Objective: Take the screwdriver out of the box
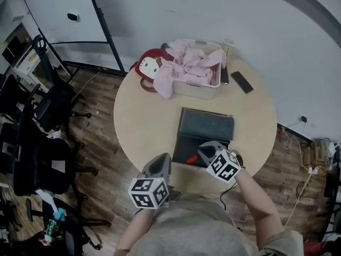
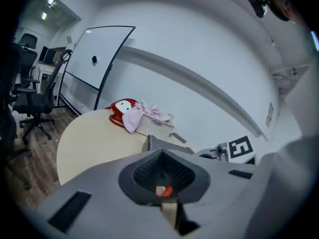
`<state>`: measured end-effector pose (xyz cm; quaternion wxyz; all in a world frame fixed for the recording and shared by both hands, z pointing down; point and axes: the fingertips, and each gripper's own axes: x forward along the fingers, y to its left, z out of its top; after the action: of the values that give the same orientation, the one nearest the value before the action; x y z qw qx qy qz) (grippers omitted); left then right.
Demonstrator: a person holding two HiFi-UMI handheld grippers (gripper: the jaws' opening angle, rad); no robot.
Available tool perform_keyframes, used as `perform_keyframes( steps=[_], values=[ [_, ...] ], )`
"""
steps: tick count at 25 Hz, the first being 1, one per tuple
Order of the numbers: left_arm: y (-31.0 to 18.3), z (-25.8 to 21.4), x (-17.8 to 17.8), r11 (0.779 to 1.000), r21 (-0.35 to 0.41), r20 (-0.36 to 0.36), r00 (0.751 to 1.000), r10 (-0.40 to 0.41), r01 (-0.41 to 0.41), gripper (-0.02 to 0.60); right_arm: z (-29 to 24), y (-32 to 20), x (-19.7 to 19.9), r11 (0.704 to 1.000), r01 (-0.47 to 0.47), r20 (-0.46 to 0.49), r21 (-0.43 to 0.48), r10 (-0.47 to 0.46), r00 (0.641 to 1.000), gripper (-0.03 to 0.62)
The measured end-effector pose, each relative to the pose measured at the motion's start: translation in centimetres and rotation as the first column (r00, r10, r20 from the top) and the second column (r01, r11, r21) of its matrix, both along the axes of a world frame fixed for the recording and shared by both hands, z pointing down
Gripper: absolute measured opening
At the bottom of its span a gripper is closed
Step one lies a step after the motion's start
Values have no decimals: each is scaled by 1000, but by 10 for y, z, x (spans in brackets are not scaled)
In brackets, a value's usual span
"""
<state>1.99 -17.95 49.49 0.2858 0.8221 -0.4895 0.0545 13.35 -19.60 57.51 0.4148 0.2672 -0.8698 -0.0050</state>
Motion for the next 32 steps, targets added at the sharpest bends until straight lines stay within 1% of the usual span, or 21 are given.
perform_keyframes(
  steps=[3,6,9,10,11,13,15,19,22,23,27,32],
  values=[
    [-4,0,-7,1000,-4,1,1000,-27,27,3,20,5,-4,991,98,-45,-88,-102,994,2],
    [-8,-1,-13,999,-2,2,999,-49,49,3,35,9,-6,971,180,-90,-157,-195,977,3],
    [-12,-2,-18,998,-1,4,998,-66,66,3,49,16,-4,940,260,-155,-220,-297,942,8],
    [-13,-2,-19,998,-1,6,997,-71,71,3,53,19,-4,928,283,-168,-243,-327,930,63],
    [-14,-2,-21,997,-1,6,997,-75,75,3,58,22,-5,916,303,-179,-263,-355,918,92],
    [-15,-2,-23,996,-3,7,996,-84,85,3,66,27,-6,896,336,-205,-291,-401,893,95],
    [-16,-1,-25,996,-5,9,996,-92,92,3,75,30,-6,882,363,-238,-299,-438,867,100],
    [-16,2,-26,994,-15,12,994,-106,106,3,90,32,-9,862,408,-287,-301,-489,823,104],
    [-15,3,-28,993,-19,13,993,-114,115,3,98,32,-11,852,431,-313,-297,-513,799,104],
    [-15,3,-29,993,-20,14,993,-117,118,3,99,31,-12,851,434,-315,-296,-516,797,104],
    [-12,5,-32,991,-26,14,992,-129,129,3,99,32,-15,852,430,-295,-297,-511,808,91],
    [-11,4,-33,991,-23,11,991,-132,132,3,99,32,-15,856,434,-310,-281,-509,803,83]
  ],
)
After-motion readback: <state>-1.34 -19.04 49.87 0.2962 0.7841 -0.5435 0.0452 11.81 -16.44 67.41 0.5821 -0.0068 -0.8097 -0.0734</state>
